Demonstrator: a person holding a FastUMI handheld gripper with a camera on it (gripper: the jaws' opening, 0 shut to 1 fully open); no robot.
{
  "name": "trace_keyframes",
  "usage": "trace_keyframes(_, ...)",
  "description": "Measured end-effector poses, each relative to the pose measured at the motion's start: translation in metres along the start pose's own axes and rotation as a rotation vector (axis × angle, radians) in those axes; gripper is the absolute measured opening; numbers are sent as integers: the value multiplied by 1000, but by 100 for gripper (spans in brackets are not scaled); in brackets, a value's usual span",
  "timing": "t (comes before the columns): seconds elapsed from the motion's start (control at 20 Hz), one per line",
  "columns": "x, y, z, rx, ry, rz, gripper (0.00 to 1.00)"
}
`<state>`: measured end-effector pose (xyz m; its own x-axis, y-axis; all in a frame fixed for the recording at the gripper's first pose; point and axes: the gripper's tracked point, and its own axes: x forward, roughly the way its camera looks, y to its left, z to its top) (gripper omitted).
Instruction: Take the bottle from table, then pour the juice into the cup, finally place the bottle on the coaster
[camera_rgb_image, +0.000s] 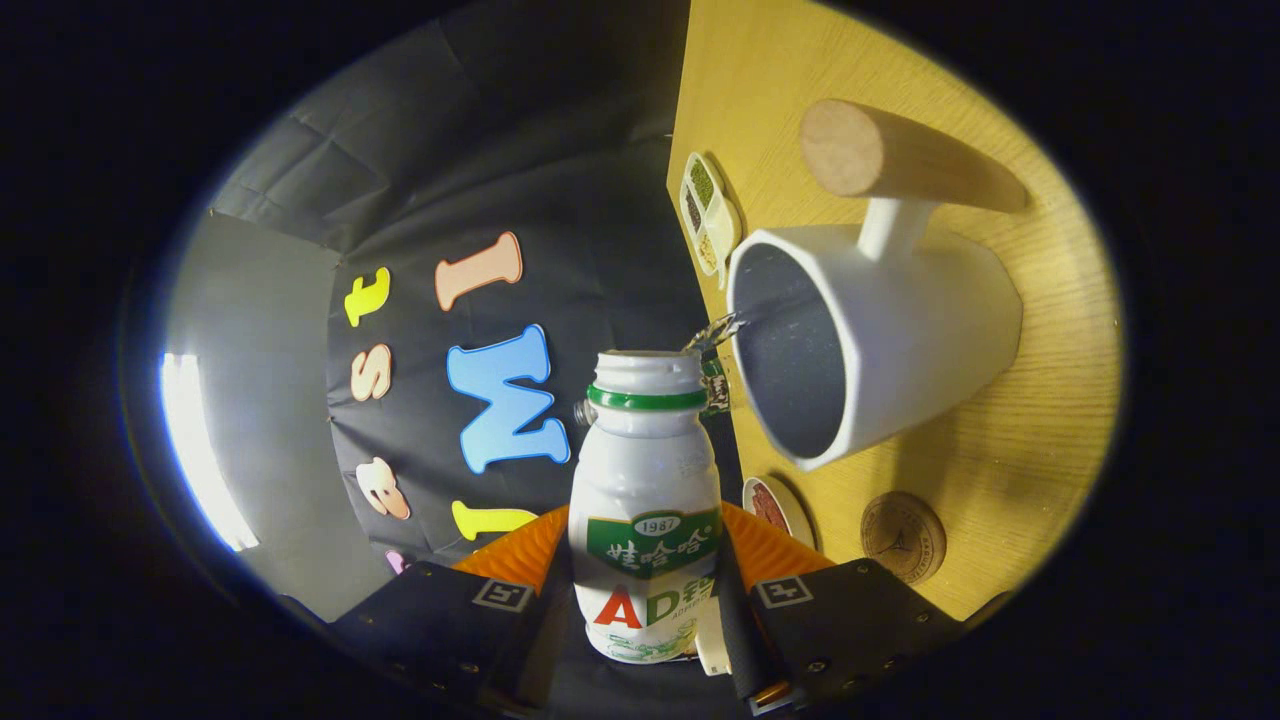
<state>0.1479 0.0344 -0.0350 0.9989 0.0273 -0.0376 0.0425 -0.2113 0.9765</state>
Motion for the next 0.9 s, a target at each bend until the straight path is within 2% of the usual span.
trace_keyframes(0.35, -3, 14, -7, 10, 8, 20, 66)
trace_keyframes(0.9, -4, 8, -3, 87, 0, 27, 66)
